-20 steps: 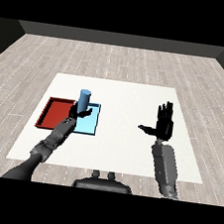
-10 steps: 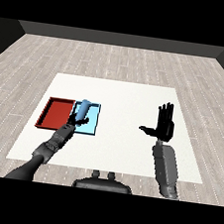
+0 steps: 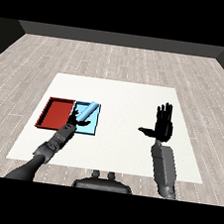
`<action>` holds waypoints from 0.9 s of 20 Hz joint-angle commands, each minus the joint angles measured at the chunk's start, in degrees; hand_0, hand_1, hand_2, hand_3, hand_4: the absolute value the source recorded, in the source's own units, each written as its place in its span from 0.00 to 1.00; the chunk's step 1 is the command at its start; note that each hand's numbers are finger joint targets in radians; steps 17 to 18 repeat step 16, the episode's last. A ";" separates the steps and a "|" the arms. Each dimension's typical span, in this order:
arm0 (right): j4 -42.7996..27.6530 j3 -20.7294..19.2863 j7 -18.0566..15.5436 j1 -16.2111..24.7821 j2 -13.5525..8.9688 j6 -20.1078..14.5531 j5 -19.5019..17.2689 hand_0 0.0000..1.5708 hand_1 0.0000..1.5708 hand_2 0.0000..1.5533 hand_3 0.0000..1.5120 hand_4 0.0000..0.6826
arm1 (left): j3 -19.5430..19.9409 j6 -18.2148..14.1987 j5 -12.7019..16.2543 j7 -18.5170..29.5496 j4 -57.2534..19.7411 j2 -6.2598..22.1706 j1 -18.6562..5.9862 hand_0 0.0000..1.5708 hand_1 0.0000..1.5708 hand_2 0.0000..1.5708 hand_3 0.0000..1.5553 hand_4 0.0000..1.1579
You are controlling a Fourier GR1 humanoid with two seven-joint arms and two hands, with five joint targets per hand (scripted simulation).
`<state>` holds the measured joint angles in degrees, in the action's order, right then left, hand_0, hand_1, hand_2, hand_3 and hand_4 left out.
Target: Pick the blue can and put it in the blue box
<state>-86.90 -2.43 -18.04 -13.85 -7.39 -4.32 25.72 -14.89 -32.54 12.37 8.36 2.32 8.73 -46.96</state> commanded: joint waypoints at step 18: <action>1.04 1.41 1.38 1.02 -1.79 3.24 -0.90 0.00 0.00 0.00 0.00 0.00 | 8.00 14.26 9.57 35.10 32.23 -0.87 7.23 0.00 0.00 0.00 0.00 0.00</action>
